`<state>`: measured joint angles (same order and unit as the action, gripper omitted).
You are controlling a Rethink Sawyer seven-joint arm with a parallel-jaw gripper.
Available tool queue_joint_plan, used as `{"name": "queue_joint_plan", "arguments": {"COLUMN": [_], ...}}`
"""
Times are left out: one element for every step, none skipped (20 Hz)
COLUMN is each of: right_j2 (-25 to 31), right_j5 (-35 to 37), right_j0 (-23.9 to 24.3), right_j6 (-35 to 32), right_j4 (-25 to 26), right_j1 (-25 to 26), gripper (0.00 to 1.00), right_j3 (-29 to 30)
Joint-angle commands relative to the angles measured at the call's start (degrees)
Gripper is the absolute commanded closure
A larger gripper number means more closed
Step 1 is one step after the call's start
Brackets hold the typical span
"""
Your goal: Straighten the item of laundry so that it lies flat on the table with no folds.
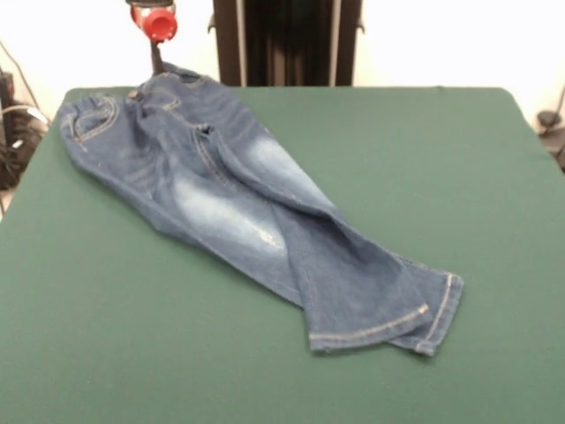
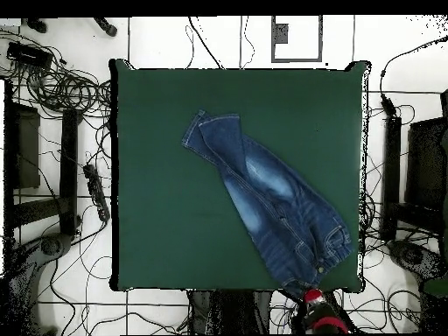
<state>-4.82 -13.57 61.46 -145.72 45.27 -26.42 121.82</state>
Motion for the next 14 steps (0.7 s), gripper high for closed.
{"name": "queue_joint_plan", "arguments": {"right_j2": [2.46,2.74,2.71,1.17,0.57,-0.03,-0.45,-1.91,-2.75,-2.97,-3.57,-3.22,-4.04,-3.79], "right_j5": [4.92,4.55,4.22,2.41,1.41,0.41,-0.32,-1.77,-2.55,-2.62,-2.78,-1.77,-1.72,-0.76], "right_j0": [3.15,2.83,2.42,0.35,-0.47,-1.3,-2.49,-4.65,-6.33,-7.51,-9.07,-9.7,-11.31,-11.95], "right_j6": [4.12,3.88,3.29,1.83,1.49,1.16,0.63,0.13,-0.13,-0.46,-0.73,-1.04,-1.41,-1.75], "right_j4": [7.38,7.82,7.63,7.15,6.61,6.08,5.31,4.01,3.1,2.44,1.72,1.6,0.82,0.72], "right_j1": [7.07,7.18,7.25,7.6,7.77,7.94,8.0,8.24,8.29,8.15,8.03,7.55,7.4,6.95], "gripper": [1.0,1.0,1.0,0.0,0.0,0.0,0.0,0.0,0.0,0.0,0.0,0.0,0.0,0.0], "right_j3": [-12.0,-12.37,-12.71,-13.21,-13.25,-13.29,-13.2,-13.32,-13.35,-13.29,-13.43,-13.32,-13.5,-13.36]}}
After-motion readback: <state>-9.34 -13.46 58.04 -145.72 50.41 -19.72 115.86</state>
